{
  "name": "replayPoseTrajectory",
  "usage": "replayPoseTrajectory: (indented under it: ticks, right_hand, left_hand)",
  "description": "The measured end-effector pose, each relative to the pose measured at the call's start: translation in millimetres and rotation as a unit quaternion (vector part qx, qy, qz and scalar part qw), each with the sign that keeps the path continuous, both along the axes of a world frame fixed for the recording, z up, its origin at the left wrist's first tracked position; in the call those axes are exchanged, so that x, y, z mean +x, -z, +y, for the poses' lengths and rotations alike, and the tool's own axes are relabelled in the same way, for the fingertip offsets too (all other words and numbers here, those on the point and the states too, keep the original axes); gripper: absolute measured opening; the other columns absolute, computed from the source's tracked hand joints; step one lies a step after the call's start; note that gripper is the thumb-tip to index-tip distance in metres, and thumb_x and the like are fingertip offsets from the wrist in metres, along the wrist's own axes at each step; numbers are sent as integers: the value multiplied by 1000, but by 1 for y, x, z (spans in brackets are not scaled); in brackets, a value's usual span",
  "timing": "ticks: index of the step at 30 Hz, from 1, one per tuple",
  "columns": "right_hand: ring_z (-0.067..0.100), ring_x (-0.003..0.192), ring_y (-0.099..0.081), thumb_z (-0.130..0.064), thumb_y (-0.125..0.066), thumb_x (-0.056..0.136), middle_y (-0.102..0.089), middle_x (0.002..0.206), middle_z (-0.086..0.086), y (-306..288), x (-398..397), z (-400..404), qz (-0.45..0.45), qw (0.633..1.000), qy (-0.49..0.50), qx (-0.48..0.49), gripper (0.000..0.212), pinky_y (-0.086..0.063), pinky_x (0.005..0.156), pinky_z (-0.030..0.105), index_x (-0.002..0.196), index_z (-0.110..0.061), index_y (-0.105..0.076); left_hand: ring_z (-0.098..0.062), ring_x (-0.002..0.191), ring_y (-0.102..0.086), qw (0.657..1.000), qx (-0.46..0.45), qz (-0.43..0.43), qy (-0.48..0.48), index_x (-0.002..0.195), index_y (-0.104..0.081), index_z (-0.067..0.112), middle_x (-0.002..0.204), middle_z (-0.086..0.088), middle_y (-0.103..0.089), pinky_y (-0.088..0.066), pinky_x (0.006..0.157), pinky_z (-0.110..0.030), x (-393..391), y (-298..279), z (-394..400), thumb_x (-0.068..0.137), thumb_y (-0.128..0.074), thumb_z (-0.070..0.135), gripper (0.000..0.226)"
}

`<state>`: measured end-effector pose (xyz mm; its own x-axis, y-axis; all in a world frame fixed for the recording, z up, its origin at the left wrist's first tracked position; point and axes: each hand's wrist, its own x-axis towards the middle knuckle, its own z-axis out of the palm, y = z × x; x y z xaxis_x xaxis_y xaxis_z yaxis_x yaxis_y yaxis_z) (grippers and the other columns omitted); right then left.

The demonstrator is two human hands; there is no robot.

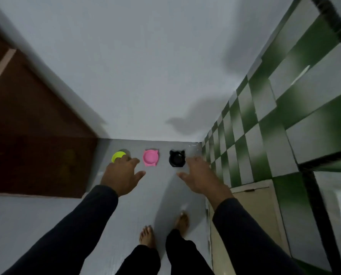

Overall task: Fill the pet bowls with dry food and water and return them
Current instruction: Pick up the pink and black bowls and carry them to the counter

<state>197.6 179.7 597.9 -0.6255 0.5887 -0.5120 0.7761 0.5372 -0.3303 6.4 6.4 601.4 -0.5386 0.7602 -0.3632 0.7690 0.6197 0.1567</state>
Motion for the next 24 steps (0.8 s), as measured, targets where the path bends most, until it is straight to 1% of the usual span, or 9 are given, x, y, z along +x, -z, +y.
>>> replayPoseTrajectory:
  ticks: [2,6,8,10,13,17,21,24]
  right_hand:
    - [31,143,-33,-53,-51,98,-32,158,13,20,-10,18,6,1000,-10,0,69,-32,117,44,153,-16,-34]
    - [30,137,-38,-42,-45,103,-38,153,13,66,-24,47,4,1000,-23,-9,59,-35,114,42,153,-14,-32]
    - [30,139,-36,-39,-42,104,-35,156,13,95,-30,61,0,1000,-24,-17,58,-33,115,43,155,-15,-29]
    - [32,143,-33,-36,-39,105,-30,160,14,130,-37,74,-7,1000,-18,-23,57,-29,118,43,156,-15,-26]
    - [32,143,-32,-34,-38,107,-29,160,15,190,-51,91,-20,1000,-13,-19,55,-27,117,42,156,-14,-25]
    - [31,139,-37,-33,-42,106,-35,154,15,286,-71,110,-15,999,22,-33,55,-34,113,40,155,-13,-28]
    - [34,136,-39,-35,-44,104,-35,154,16,386,-88,124,-19,997,55,-55,58,-40,110,45,155,-12,-26]
    - [35,136,-38,-35,-43,105,-33,154,18,452,-100,131,-22,994,81,-72,58,-40,108,46,154,-11,-27]
  left_hand:
    - [-36,118,-58,1000,-7,-4,-8,135,-61,21,133,-12,-60,-50,97,-48,-8,24,15,95,-60,56,53]
    - [-39,114,-60,1000,-6,-10,-17,133,-62,17,130,-14,-62,-51,94,-50,-23,70,41,95,-62,53,51]
    - [-39,114,-60,1000,-7,-5,-21,134,-62,17,131,-14,-62,-50,94,-49,-31,95,52,96,-62,51,51]
    - [-41,114,-60,1000,-5,0,-16,134,-62,15,130,-16,-62,-50,93,-51,-42,128,63,95,-65,48,52]
    - [-44,114,-60,1000,-8,20,6,134,-62,11,129,-22,-62,-52,91,-54,-60,192,76,93,-67,46,54]
    - [-44,118,-59,1000,-7,25,13,136,-60,11,132,-23,-61,-51,93,-55,-82,287,96,94,-66,44,54]
    - [-46,115,-59,1000,8,10,3,136,-60,7,129,-25,-62,-53,93,-54,-102,389,110,95,-62,45,56]
    - [-47,115,-58,1000,12,-3,-18,135,-60,5,129,-26,-61,-55,90,-54,-112,458,117,95,-67,41,55]
